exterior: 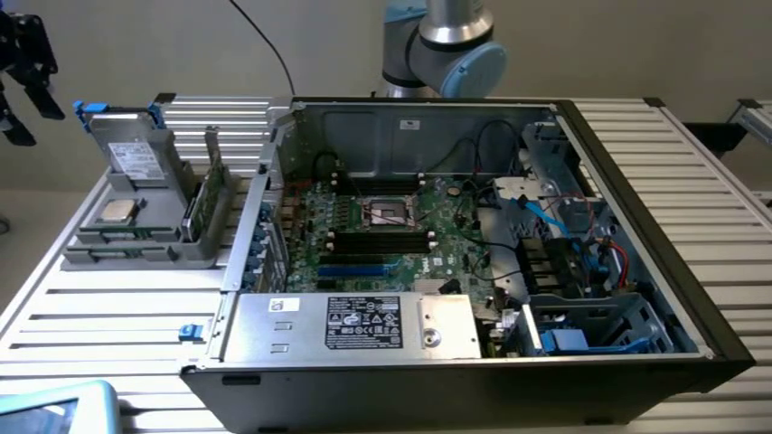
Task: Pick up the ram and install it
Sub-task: 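Pick up the ram and move it above insertion slot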
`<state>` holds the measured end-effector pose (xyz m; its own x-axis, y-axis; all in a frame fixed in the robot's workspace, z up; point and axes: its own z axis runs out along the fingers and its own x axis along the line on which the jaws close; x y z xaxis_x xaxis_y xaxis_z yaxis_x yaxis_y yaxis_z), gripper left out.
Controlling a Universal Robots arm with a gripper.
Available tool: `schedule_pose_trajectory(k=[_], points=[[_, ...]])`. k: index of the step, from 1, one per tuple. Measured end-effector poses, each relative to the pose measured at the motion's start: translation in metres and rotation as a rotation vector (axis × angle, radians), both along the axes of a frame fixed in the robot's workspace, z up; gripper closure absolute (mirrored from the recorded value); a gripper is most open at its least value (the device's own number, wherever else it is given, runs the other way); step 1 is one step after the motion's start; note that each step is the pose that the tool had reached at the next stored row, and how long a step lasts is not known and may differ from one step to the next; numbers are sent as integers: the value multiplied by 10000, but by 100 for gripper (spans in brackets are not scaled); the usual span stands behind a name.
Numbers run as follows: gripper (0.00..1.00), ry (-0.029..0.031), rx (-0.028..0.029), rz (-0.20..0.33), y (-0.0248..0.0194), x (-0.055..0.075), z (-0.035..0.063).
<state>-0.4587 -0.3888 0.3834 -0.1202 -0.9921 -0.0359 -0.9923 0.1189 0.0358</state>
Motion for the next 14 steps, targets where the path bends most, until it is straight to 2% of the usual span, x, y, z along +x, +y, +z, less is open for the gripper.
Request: schedule_pose_trajectory(k=[3,5,10,14], points=[[45,69,-21,436,0,-1,-18],[45,94,-52,598,0,0,-36],[45,97,-100,725,0,0,-114],[45,98,-115,746,0,0,-187]])
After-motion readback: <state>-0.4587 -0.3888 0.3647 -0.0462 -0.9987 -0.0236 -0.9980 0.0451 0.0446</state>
